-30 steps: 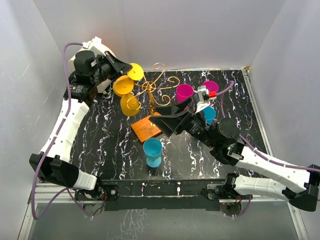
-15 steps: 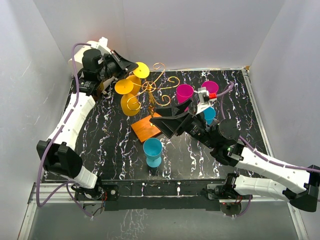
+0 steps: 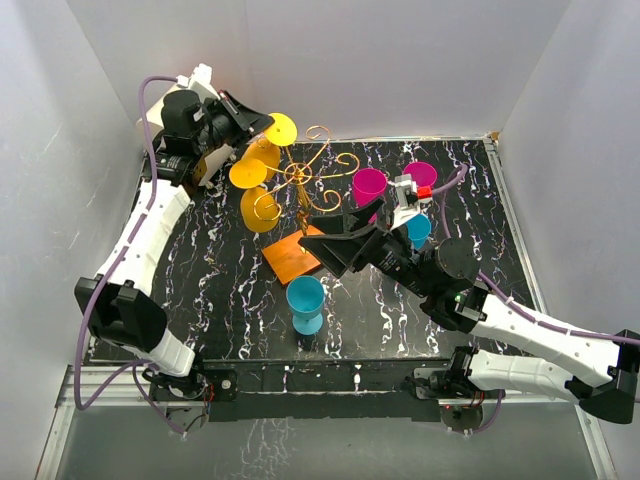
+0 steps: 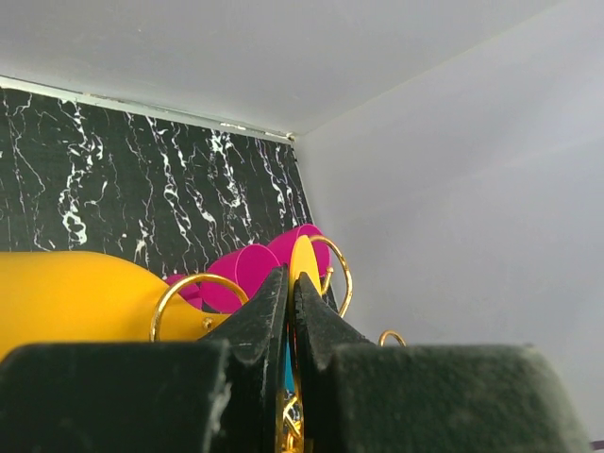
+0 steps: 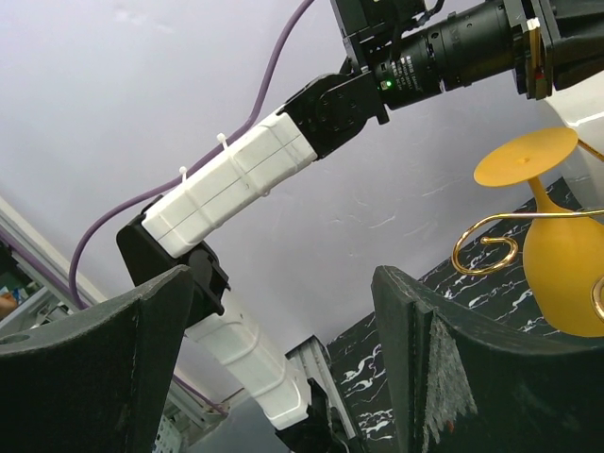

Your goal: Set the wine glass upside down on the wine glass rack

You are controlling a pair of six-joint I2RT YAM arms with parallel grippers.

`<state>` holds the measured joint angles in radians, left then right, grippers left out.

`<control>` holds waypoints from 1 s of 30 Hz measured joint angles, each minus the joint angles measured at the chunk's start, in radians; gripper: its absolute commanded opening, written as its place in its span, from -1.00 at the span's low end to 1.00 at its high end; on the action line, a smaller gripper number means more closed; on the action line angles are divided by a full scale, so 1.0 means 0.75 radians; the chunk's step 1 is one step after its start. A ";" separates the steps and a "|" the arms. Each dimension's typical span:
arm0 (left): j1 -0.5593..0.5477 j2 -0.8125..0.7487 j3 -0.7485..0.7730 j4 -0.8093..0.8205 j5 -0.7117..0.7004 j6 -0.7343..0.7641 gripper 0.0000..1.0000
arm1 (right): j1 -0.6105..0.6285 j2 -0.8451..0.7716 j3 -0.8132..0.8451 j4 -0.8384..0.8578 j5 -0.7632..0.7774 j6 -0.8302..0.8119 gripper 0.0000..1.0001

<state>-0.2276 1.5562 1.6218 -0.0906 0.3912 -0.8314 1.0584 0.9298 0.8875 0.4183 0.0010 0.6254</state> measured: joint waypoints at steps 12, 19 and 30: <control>0.057 0.065 0.007 0.016 -0.023 0.032 -1.00 | 0.000 0.019 0.000 -0.003 -0.011 -0.030 0.50; 0.079 0.053 -0.039 0.063 0.008 0.024 -1.00 | 0.000 0.035 0.001 -0.004 -0.025 -0.030 0.51; 0.157 -0.011 -0.154 0.136 0.108 -0.053 -1.00 | 0.000 0.053 0.003 -0.007 -0.040 -0.040 0.53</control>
<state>-0.1101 1.5482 1.5066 0.0113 0.4721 -0.8715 1.0584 0.9695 0.8898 0.4133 -0.0292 0.5957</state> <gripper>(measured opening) 0.018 0.763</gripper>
